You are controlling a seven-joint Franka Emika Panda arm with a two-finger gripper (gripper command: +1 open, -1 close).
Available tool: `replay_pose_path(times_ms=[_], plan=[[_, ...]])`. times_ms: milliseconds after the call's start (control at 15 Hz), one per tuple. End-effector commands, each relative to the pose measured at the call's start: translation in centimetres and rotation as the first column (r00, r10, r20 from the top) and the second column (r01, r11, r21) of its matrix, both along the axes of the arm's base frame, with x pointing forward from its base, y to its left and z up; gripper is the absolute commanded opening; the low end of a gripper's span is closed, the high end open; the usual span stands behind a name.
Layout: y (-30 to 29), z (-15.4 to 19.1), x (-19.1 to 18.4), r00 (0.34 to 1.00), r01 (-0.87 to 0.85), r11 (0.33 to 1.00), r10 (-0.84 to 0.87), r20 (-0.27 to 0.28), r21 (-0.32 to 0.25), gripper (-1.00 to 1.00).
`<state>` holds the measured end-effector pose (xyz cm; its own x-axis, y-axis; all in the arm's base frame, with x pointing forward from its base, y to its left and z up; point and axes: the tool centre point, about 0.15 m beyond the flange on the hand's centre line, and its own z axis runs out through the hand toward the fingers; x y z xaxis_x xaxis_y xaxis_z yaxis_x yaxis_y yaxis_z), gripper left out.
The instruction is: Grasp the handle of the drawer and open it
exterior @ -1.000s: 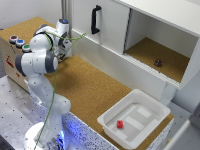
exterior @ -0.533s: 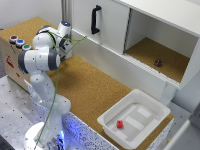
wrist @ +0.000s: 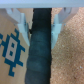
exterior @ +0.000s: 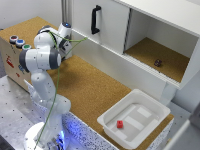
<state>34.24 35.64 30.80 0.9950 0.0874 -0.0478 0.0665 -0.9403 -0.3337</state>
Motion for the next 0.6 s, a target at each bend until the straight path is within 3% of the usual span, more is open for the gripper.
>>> replay_pose_path(times_ms=[0,533], plan=[[1.8,-3.5,1.0,1.0,-0.01,0.996,0.013,-0.027,0.091,-1.0],[-1.0,-4.1,0.7,1.0,0.016,0.995,-0.014,-0.027,0.097,-1.0]])
